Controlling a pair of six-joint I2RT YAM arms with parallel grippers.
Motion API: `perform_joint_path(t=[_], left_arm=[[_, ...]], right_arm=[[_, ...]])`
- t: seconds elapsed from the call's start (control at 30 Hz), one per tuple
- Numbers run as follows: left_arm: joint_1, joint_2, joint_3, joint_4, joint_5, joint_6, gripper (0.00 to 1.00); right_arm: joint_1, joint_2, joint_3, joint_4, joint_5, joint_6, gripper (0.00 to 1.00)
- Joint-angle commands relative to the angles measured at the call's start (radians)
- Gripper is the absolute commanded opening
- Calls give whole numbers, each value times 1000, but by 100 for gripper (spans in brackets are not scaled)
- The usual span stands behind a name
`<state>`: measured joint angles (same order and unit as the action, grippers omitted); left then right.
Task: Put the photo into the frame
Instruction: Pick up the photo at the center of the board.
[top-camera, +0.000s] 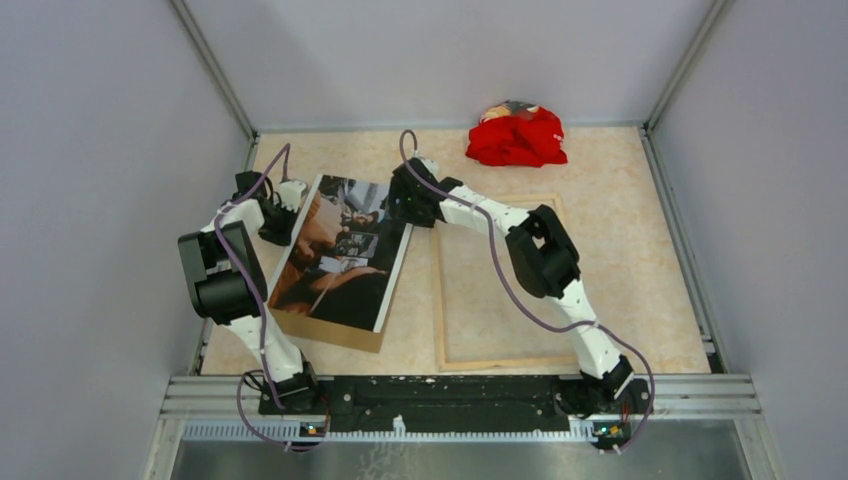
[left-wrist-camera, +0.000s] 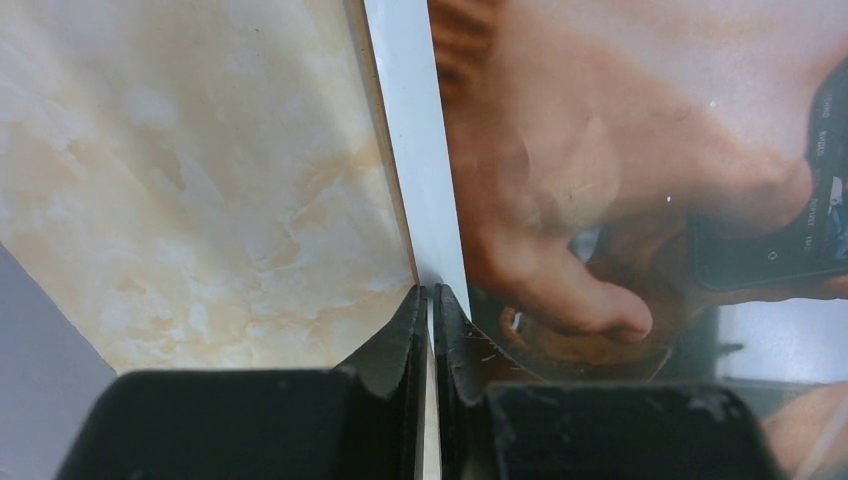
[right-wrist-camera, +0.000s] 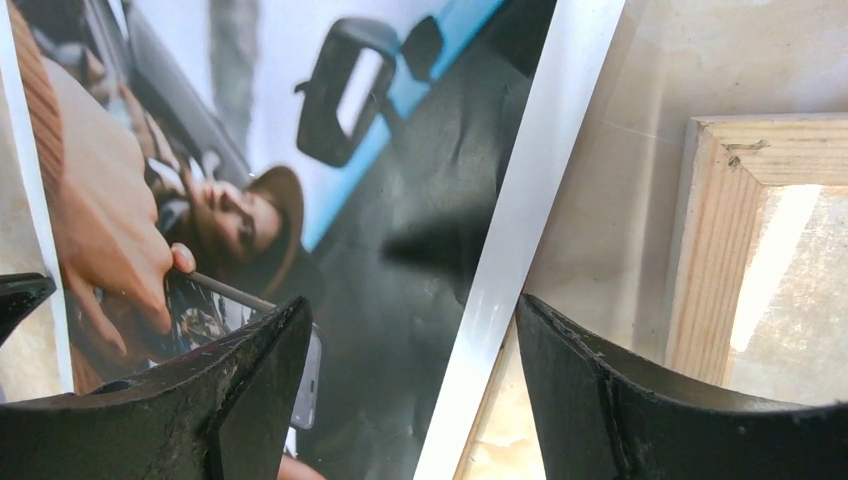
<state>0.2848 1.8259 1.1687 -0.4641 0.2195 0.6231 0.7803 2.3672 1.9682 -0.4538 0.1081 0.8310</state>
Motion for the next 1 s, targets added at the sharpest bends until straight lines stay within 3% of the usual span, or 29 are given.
perform_joint_path(t=[0.0,0.4,0.7,0.97], left_arm=[[-11,46,-40,-12,18,12,9],[-10,48,-34,-17,21,12,7],[-11,48,-32,-23,25,12,7],[-11,53,-31,-23,17,13,6]], right_arm=[[30,22,84,2,16,-36,74],[51,14,110,5,2,-64,72],[-23,-53,-119,235,-144,5,72],[-58,-52,-176,341,-221,9,65]])
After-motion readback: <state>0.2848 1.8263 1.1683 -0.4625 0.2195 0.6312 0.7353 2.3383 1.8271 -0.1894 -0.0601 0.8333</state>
